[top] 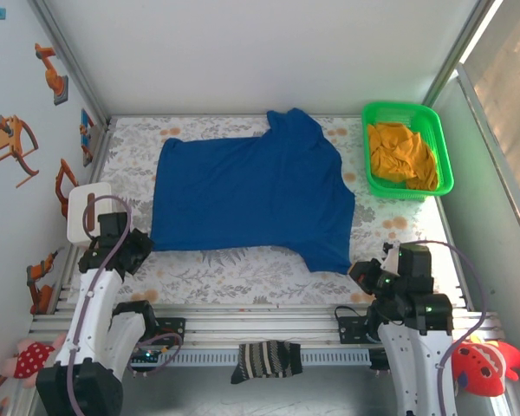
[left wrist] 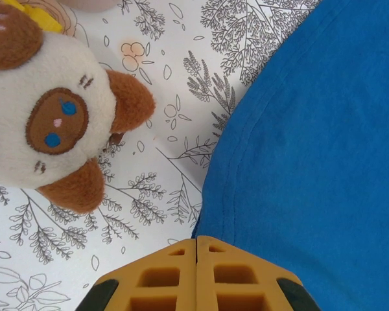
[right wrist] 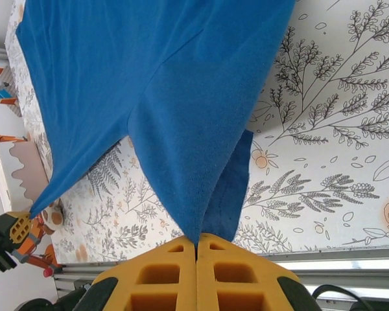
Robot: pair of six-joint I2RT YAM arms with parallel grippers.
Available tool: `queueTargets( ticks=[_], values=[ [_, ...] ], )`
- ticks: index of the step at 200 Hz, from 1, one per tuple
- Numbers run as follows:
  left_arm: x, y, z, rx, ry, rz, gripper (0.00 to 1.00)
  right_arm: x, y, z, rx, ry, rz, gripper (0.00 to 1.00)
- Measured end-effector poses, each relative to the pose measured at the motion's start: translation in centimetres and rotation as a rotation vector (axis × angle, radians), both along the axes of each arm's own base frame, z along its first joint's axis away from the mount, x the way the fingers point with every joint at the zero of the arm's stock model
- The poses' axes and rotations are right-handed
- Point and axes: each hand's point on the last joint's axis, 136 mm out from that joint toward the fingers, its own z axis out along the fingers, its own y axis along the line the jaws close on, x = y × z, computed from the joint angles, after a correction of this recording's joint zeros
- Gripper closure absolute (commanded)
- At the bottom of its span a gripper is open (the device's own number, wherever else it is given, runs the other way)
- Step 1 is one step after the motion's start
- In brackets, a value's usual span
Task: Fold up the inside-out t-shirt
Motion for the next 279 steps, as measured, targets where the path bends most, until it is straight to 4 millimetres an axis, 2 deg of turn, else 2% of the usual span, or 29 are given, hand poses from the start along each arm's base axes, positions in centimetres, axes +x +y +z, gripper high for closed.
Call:
queueTargets(
  ticks=[40,97,148,173,224,250,279],
  values=[
    [-0.6,0.0,0.4,0.004,0.001,-0.013,1.0,-0.2,0.3,0.2,0.015,0.026,0.017,1.0],
    [0.0,-0.1,0.8,0.004,0.018,-0.035,1.0,0.0,0.8,-0.1,0.03,0.045,0.044,1.0],
    [0.3,-0.1,0.5,0.004,0.035,-0.05,1.0,1.4,0.9,-0.2,0.016,0.062,0.065,1.0],
    [0.5,-0.1,0.6,0.001,0.032,-0.05,1.0,3.0,0.6,0.4,-0.011,0.057,0.057,1.0],
    [2.4,0.2,0.8,0.008,0.049,-0.065,1.0,9.2,-0.1,4.9,-0.073,-0.086,0.034,1.0],
    [3.9,0.3,1.1,0.018,0.055,-0.086,1.0,11.6,-0.2,5.4,-0.088,-0.115,0.023,1.0],
    [5.3,0.3,1.6,0.025,0.044,-0.109,1.0,13.0,-0.4,5.4,-0.099,-0.126,0.015,1.0]
  ],
)
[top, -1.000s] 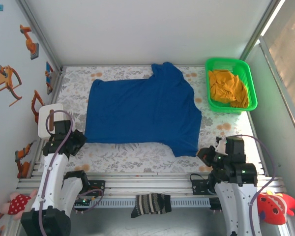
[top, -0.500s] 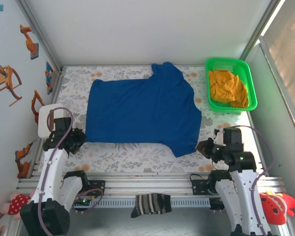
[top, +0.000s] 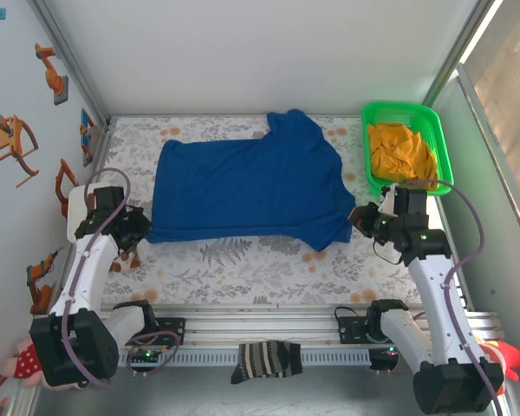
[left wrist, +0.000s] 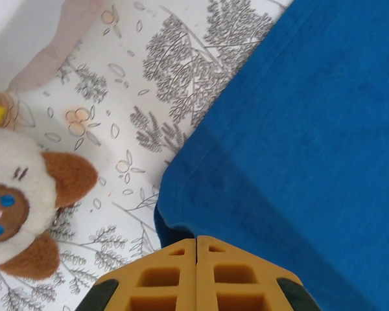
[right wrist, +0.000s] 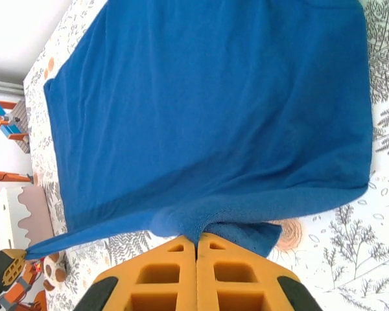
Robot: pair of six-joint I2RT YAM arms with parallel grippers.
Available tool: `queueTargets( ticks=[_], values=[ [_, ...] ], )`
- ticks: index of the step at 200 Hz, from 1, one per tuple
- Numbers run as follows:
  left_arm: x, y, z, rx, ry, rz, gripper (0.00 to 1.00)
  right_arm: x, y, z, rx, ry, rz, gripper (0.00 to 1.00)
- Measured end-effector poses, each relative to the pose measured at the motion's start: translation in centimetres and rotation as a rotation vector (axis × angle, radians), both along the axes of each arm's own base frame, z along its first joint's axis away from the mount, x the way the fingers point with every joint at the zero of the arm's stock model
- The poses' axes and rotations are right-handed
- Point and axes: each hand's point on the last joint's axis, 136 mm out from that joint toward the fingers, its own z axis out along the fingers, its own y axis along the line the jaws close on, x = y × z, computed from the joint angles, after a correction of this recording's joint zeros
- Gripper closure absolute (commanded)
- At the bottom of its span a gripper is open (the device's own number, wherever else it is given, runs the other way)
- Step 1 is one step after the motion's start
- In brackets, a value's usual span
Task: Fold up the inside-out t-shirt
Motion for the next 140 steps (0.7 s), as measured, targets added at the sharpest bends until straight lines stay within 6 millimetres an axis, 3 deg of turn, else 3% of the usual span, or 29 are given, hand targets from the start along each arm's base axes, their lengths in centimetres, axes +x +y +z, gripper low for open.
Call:
queueTargets(
  ticks=[56,88,112,121,129,140],
  values=[
    [3.4,-0.1,-0.3,-0.006,0.011,-0.041,1.0,3.7,-0.2,0.2,-0.016,-0.02,-0.015,1.0],
    [6.4,-0.2,-1.2,-0.015,0.045,-0.071,1.0,7.8,-0.4,-0.7,-0.041,-0.005,-0.03,1.0],
    [9.7,-0.2,-1.6,-0.019,0.045,-0.093,0.97,12.1,-0.7,-1.6,-0.065,-0.002,-0.042,1.0],
    [10.9,-0.2,-1.7,-0.022,0.041,-0.098,0.87,13.8,-0.7,-1.9,-0.073,-0.008,-0.045,0.98],
    [12.0,-0.2,-1.9,-0.025,0.038,-0.104,0.68,15.2,-0.7,-2.2,-0.08,-0.014,-0.047,0.79],
    [13.7,-0.2,-2.1,-0.032,0.029,-0.114,0.46,17.2,-0.7,-2.6,-0.087,-0.023,-0.049,0.69]
  ],
)
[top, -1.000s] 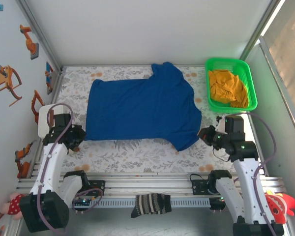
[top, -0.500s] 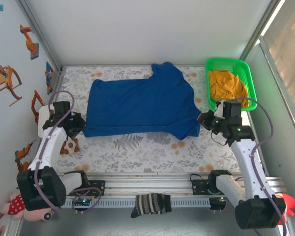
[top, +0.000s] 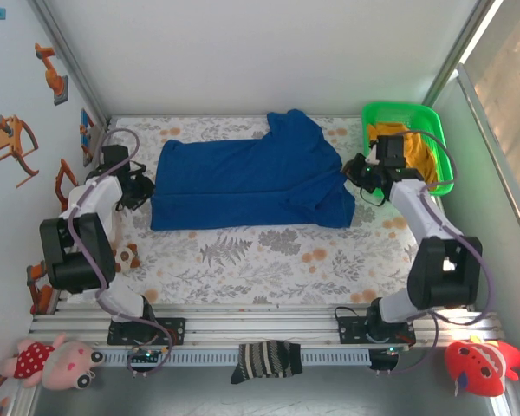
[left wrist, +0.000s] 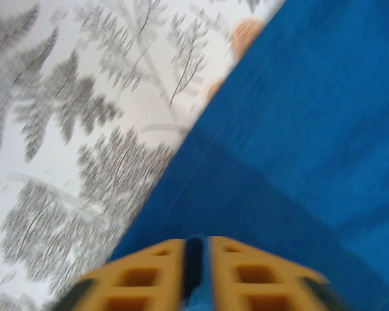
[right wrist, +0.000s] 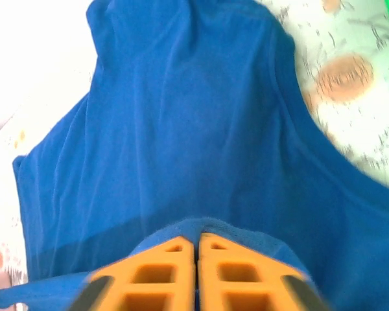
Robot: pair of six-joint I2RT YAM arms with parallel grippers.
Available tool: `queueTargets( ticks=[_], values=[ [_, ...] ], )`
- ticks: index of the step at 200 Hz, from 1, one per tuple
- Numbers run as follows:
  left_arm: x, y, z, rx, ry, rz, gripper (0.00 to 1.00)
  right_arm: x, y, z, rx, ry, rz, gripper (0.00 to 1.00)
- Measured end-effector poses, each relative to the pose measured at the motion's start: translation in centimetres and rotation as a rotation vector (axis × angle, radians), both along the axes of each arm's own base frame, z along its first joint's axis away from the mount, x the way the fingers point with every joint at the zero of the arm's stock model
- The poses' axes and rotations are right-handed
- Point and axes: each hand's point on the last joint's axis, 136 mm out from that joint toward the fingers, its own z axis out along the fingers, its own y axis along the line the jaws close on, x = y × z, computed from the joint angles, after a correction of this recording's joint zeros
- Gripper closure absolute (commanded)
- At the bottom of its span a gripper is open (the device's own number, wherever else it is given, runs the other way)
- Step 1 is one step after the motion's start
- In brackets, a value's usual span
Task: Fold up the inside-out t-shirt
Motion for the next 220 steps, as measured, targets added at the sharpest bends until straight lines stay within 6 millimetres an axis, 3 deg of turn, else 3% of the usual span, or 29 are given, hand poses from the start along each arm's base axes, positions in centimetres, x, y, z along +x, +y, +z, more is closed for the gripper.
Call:
queueTargets(
  ticks=[8,22,51,78,107,133,164,220],
  values=[
    [1.3,-0.1,-0.2,-0.01,-0.007,-0.007,0.36,1.3,0.0,-0.1,-0.01,-0.011,0.006,0.66],
    [3.1,-0.3,-0.6,-0.03,-0.019,-0.018,0.28,2.5,0.0,0.0,-0.018,-0.029,0.014,0.63],
    [3.6,-0.6,0.0,-0.048,-0.049,-0.024,0.25,1.2,-0.1,1.3,-0.036,-0.061,0.023,0.61],
    [0.9,-1.2,2.6,-0.074,-0.114,-0.007,0.25,-2.7,-0.6,1.1,-0.063,-0.056,0.016,0.6],
    [-3.6,-2.4,4.2,-0.095,-0.156,0.006,0.24,-6.6,-1.4,-3.3,-0.103,0.055,0.009,0.59],
    [-7.4,-3.4,2.1,-0.107,-0.103,0.008,0.24,-8.6,-1.8,-7.3,-0.126,0.168,0.011,0.58],
    [-10.4,-3.4,-1.6,-0.106,0.005,0.043,0.24,-8.8,-1.9,-9.5,-0.136,0.227,0.012,0.57],
    [-10.7,-3.6,-4.3,-0.093,0.078,0.055,0.27,-8.0,-1.7,-11.5,-0.136,0.25,0.018,0.57]
  ],
)
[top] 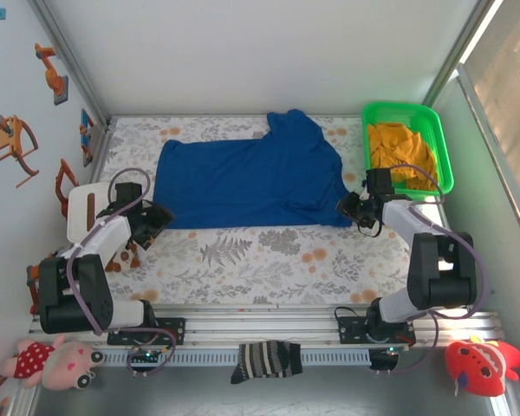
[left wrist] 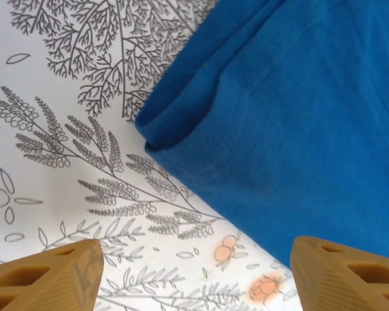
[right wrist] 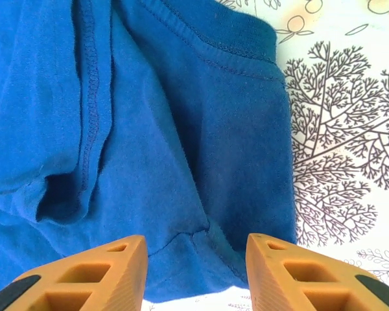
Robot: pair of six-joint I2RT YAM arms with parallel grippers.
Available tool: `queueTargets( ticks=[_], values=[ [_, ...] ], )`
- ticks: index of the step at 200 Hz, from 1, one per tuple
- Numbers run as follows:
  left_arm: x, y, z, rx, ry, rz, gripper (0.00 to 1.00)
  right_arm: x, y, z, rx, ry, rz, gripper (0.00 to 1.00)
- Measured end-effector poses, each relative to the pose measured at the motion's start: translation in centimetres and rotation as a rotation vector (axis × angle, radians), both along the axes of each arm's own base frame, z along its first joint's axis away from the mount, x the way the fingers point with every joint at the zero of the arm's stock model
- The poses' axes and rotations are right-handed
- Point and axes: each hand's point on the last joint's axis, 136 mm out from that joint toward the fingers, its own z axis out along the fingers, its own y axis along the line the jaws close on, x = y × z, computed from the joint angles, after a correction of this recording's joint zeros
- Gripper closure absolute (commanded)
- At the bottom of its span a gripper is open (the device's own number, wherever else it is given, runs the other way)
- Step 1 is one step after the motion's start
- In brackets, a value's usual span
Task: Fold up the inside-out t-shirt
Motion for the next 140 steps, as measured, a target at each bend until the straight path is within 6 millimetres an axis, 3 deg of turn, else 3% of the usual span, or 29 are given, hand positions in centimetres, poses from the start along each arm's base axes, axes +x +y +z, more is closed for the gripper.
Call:
queueTargets(
  ticks=[25,40,64,75,105,140],
  values=[
    [0.3,0.1,-1.5,0.008,0.041,0.006,0.34,0.2,0.1,-1.0,0.002,0.02,-0.003,0.59],
    [0.5,0.3,-1.9,0.017,0.066,0.013,0.44,0.2,0.2,-1.5,0.004,0.033,-0.007,0.67],
    [1.9,0.4,-2.2,0.027,0.067,0.015,0.81,0.3,0.2,-1.9,0.008,0.037,-0.014,0.99],
    [2.3,0.5,-2.4,0.028,0.07,0.016,1.0,0.0,0.2,-2.1,0.008,0.042,-0.015,1.0],
    [3.2,0.4,-2.2,0.026,0.054,0.005,1.0,-1.4,-0.1,-2.0,-0.005,0.051,-0.023,1.0],
    [2.7,0.4,-0.7,0.028,0.017,0.004,1.0,-3.5,-0.4,-0.2,-0.01,0.022,-0.026,1.0]
  ],
)
